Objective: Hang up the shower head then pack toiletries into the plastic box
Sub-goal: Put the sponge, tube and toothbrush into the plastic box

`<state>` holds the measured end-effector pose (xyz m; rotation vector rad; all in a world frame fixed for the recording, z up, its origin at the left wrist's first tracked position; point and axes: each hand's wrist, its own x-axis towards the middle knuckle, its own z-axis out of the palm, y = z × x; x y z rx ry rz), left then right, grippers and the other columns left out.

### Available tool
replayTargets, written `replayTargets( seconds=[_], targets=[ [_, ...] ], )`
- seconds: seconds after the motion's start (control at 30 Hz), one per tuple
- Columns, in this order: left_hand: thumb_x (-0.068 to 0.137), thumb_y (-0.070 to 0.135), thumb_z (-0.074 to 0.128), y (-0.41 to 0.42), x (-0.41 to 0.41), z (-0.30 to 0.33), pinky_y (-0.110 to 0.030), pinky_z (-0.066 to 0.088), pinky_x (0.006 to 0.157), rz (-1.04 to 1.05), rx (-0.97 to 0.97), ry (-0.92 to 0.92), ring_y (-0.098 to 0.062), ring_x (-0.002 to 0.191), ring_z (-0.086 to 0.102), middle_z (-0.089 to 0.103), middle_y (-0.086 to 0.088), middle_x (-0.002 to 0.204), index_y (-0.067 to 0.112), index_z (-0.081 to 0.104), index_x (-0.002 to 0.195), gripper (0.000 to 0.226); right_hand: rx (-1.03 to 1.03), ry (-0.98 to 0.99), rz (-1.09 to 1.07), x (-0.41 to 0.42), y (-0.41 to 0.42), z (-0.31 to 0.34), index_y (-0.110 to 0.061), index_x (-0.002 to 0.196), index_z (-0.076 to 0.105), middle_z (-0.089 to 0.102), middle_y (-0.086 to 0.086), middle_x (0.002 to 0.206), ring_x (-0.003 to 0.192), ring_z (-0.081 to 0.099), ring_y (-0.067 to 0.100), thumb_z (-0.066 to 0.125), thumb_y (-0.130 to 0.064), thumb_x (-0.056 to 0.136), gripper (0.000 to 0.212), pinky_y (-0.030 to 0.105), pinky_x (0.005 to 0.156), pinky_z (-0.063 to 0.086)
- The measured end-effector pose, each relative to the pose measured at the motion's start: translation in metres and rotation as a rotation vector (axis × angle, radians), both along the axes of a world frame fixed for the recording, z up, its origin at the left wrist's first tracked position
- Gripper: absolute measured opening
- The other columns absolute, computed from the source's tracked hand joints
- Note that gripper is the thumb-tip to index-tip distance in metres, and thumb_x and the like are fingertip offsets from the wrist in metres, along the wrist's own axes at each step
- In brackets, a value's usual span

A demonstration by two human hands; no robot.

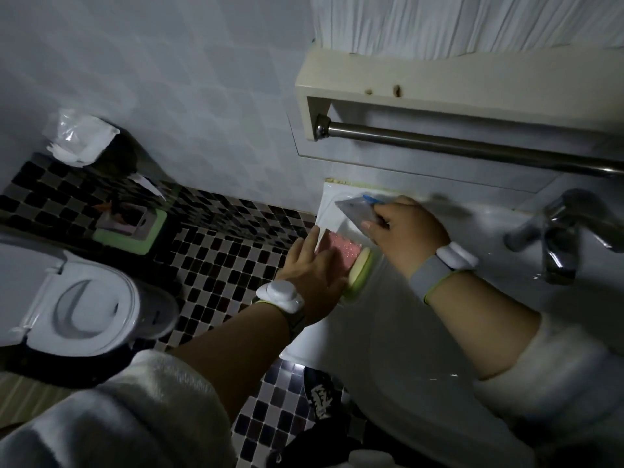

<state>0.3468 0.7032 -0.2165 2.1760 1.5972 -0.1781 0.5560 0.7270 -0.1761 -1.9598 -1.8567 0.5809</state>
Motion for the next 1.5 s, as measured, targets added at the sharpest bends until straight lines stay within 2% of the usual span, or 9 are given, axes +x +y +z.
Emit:
replayTargets(
  seconds=[0.2,0.3,0.43,0.73,0.9,1.03,1.23,1.37,1.5],
  targets=[
    [0.099,0.052,0.037,-0.007,0.004,-0.006,-0.052,0.022,0.122,0.015,0.096,-0.063,-0.033,0.153,0.005,0.006,-0.004,0.167,0.026,0.045,0.143,0.052,-0.065,-0.35,0.249,-0.004,0.022,-0.004,-0.028,0.104,0.064,0.052,0.004,0.104,0.097,0.06,0.032,0.049,-0.041,0.094,0.021,0.031,0.071,0.044],
    [0.096,0.054,0.038,-0.007,0.004,0.001,-0.052,0.024,0.12,0.015,0.028,-0.034,-0.031,0.153,-0.002,-0.003,0.003,0.168,0.028,0.036,0.149,0.06,-0.176,-0.499,0.305,-0.008,0.034,-0.007,-0.024,0.119,0.063,0.054,0.007,0.122,0.109,0.06,0.032,0.044,-0.03,0.099,0.028,0.03,0.075,0.038],
    [0.088,0.064,0.034,-0.003,0.002,0.003,-0.056,0.026,0.118,-0.021,-0.078,0.022,-0.027,0.153,-0.01,-0.016,0.012,0.165,0.034,0.024,0.152,0.072,-0.22,-0.648,0.392,-0.014,0.038,-0.018,-0.016,0.118,0.068,0.061,0.009,0.121,0.105,0.064,0.033,0.046,-0.015,0.091,0.034,0.033,0.08,0.049],
    [0.082,0.078,0.04,0.001,-0.004,0.001,-0.053,0.026,0.117,-0.059,-0.084,0.055,-0.019,0.153,-0.012,-0.021,0.017,0.163,0.038,0.02,0.153,0.084,-0.392,-0.775,0.557,-0.029,0.046,-0.015,-0.003,0.114,0.065,0.063,0.013,0.118,0.104,0.064,0.033,0.044,-0.001,0.091,0.032,0.042,0.082,0.054],
    [0.08,0.079,0.043,-0.002,-0.002,0.003,-0.053,0.022,0.119,-0.049,-0.12,0.052,-0.019,0.153,-0.013,-0.024,0.019,0.162,0.039,0.019,0.153,0.087,-0.395,-0.797,0.563,-0.034,0.044,-0.02,-0.006,0.113,0.066,0.065,0.011,0.119,0.107,0.064,0.031,0.038,-0.001,0.095,0.033,0.038,0.071,0.045],
    [0.075,0.084,0.047,0.0,0.0,0.011,-0.053,0.02,0.12,-0.058,-0.154,0.052,-0.023,0.153,-0.007,-0.025,0.019,0.161,0.038,0.017,0.154,0.096,-0.4,-0.823,0.587,-0.034,0.044,-0.02,-0.008,0.114,0.065,0.063,0.008,0.119,0.105,0.064,0.031,0.042,-0.002,0.093,0.032,0.043,0.078,0.053],
    [0.065,0.089,0.051,0.0,0.0,0.017,-0.05,0.026,0.116,-0.076,-0.145,0.086,-0.03,0.149,0.01,-0.023,0.013,0.163,0.037,0.017,0.154,0.109,-0.336,-0.625,0.515,-0.024,0.045,-0.025,-0.013,0.111,0.062,0.061,0.008,0.115,0.098,0.065,0.031,0.048,-0.005,0.086,0.03,0.038,0.08,0.055],
    [0.066,0.089,0.049,-0.001,0.003,0.021,-0.051,0.035,0.108,-0.085,-0.115,0.086,-0.033,0.145,0.022,-0.016,0.011,0.165,0.042,0.023,0.148,0.098,-0.165,-0.374,0.289,-0.017,0.027,-0.025,-0.026,0.128,0.055,0.051,0.004,0.13,0.109,0.061,0.031,0.052,-0.007,0.087,0.045,0.037,0.084,0.053],
    [0.074,0.083,0.049,-0.005,0.007,0.036,-0.049,0.035,0.108,-0.081,-0.104,0.053,-0.034,0.145,0.025,-0.001,0.005,0.167,0.044,0.018,0.15,0.09,-0.065,-0.154,0.108,-0.015,-0.007,-0.015,-0.032,0.127,0.055,0.048,-0.004,0.131,0.114,0.057,0.027,0.052,-0.024,0.094,0.034,0.037,0.092,0.05]
  ],
)
